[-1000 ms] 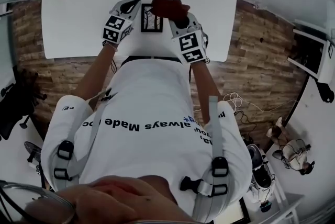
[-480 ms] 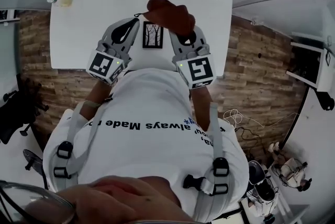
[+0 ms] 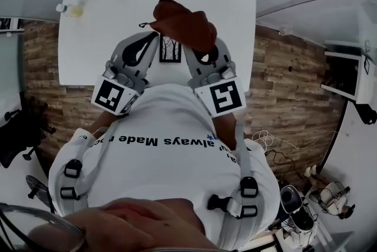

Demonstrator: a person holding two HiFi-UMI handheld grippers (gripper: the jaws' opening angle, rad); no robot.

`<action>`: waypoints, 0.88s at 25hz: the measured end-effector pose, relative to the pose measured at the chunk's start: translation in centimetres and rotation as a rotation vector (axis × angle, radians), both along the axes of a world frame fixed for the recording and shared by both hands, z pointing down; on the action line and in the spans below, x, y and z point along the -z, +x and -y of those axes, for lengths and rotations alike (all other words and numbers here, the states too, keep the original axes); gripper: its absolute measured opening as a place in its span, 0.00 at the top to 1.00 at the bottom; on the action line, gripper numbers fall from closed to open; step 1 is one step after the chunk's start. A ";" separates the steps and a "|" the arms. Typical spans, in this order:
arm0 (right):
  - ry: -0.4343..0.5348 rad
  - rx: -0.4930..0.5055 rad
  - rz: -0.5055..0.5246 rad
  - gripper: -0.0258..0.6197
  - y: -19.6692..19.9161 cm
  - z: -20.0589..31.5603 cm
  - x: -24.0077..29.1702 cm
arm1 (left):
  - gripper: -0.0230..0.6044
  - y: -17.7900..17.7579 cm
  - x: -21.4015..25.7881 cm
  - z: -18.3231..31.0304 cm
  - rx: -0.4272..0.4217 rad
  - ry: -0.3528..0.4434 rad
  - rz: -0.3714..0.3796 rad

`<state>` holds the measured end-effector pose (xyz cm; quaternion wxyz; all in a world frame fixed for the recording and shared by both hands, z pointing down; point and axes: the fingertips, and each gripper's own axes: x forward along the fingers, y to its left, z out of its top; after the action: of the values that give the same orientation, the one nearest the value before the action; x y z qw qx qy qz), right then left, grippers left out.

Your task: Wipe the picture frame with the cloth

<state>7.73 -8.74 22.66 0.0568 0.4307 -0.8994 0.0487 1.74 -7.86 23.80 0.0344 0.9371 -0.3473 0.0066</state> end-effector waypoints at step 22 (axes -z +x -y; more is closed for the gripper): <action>0.014 0.009 0.025 0.93 -0.5 0.4 1.5 | 0.96 -0.2 1.9 0.8 0.018 0.038 -0.053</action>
<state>7.18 -9.14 21.14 0.0427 0.4265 -0.9022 0.0474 1.50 -8.62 21.89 0.0257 0.9343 -0.3546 -0.0250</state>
